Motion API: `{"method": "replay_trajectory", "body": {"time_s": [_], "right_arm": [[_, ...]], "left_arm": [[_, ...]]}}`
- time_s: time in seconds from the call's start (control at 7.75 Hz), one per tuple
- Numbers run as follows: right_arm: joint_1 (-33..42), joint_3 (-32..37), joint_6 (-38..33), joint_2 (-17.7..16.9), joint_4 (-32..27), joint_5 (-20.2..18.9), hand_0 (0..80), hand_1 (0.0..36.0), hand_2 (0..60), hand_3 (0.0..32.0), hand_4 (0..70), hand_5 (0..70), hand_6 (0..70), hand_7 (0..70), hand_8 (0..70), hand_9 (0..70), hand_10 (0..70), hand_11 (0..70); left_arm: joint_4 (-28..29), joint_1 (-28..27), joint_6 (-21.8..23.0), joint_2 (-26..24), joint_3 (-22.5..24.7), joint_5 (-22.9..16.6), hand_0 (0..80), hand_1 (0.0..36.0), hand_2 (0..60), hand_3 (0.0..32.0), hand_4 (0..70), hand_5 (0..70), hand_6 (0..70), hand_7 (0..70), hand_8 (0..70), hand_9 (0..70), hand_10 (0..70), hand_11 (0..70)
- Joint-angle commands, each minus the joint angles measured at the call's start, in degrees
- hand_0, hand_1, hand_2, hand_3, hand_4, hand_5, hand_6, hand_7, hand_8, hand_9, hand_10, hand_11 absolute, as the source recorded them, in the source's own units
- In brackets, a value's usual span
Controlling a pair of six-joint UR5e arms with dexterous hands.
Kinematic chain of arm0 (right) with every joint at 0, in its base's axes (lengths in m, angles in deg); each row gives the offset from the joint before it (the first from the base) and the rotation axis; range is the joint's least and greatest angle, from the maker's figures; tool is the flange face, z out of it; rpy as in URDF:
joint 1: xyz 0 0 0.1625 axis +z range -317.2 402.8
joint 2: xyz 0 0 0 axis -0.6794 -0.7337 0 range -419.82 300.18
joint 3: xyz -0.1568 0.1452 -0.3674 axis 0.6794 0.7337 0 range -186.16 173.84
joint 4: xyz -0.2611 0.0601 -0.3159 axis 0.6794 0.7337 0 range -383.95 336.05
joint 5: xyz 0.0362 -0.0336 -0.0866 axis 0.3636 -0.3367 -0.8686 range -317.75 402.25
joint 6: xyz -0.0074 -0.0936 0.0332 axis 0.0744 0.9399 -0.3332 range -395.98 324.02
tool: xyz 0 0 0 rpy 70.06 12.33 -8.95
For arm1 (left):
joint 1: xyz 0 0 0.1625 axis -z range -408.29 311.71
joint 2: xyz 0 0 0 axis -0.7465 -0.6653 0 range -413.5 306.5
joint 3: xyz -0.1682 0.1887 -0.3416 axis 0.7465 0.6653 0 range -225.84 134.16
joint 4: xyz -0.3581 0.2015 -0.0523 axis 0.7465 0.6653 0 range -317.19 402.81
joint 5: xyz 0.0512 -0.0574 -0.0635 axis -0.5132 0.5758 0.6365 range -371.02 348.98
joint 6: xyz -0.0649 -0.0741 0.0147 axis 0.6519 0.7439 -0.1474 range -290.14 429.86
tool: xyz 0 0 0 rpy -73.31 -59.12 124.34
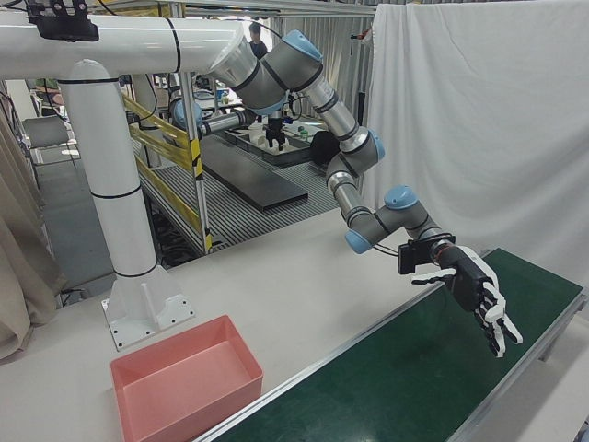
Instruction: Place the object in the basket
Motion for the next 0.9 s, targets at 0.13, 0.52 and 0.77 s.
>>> {"method": "replay_trajectory", "body": {"time_s": [0.13, 0.52, 0.77], "right_arm": [[0.0, 0.0, 0.08, -0.03, 0.0, 0.0, 0.0, 0.0, 0.0, 0.0, 0.0, 0.0, 0.0, 0.0, 0.0, 0.0, 0.0, 0.0], [0.0, 0.0, -0.01, 0.05, 0.0, 0.0, 0.0, 0.0, 0.0, 0.0, 0.0, 0.0, 0.0, 0.0, 0.0, 0.0, 0.0, 0.0], [0.0, 0.0, 0.08, -0.03, 0.0, 0.0, 0.0, 0.0, 0.0, 0.0, 0.0, 0.0, 0.0, 0.0, 0.0, 0.0, 0.0, 0.0]], "left_arm": [[0.0, -0.03, 0.0, 0.0, -0.09, 0.0, 59.9, 20.6, 0.0, 6.6, 5.0, 35.3, 6.0, 4.9, 11.9, 11.4, 5.3, 10.0], [0.0, 0.14, 0.0, 0.0, 0.0, 0.0, 60.4, 19.1, 0.0, 5.8, 8.2, 36.0, 7.3, 5.6, 14.4, 12.9, 6.3, 11.3], [0.0, 0.06, 0.0, 0.0, 0.0, 0.0, 59.4, 18.2, 0.0, 6.0, 7.8, 35.9, 7.1, 5.6, 14.4, 12.8, 6.3, 11.1]]}}
